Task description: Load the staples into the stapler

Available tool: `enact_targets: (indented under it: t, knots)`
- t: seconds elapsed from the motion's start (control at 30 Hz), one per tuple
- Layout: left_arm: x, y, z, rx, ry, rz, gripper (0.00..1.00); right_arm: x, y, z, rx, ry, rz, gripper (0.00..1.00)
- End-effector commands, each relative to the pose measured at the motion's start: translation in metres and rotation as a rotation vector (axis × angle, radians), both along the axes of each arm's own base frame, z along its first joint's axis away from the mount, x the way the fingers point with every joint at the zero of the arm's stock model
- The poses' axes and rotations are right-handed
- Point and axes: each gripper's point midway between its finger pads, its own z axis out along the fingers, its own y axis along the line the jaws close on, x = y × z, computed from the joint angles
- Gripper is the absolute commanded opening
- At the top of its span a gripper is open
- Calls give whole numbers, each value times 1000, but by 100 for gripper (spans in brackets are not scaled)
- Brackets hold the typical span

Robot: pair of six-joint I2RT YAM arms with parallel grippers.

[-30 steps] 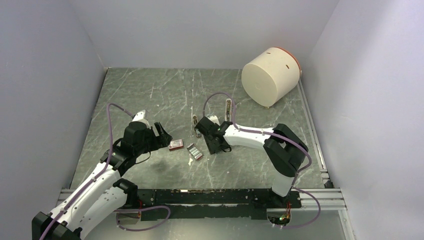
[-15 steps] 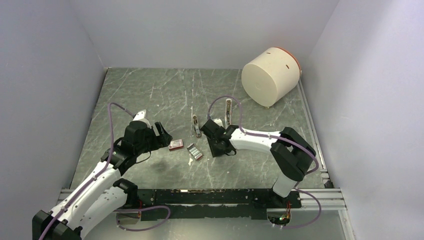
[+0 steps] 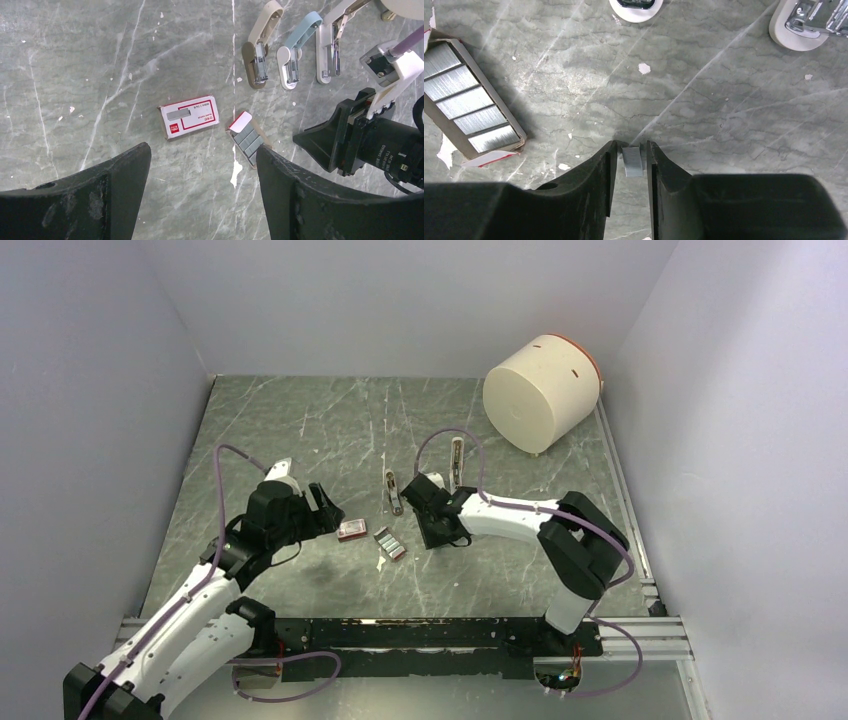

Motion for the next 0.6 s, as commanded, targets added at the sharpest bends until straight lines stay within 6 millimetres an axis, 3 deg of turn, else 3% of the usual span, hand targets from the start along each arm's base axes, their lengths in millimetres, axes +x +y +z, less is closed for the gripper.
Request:
enact_targets:
  t: [0.0,0.13,0.27,0.57]
  knots:
    - [4,2,18,-6,-51,10,82,-4,-3,-6,-30,42,36,31]
    - [5,1,20,-11,-53,8,81,-3,-2,-8,-35,44,24,22]
    - [6,1,24,-10,-61,8,81,7,-2,0,-34,-6,-9,19]
    - [16,-2,50,-22,-134,0,82,54,-3,69,64,-259,-121,19]
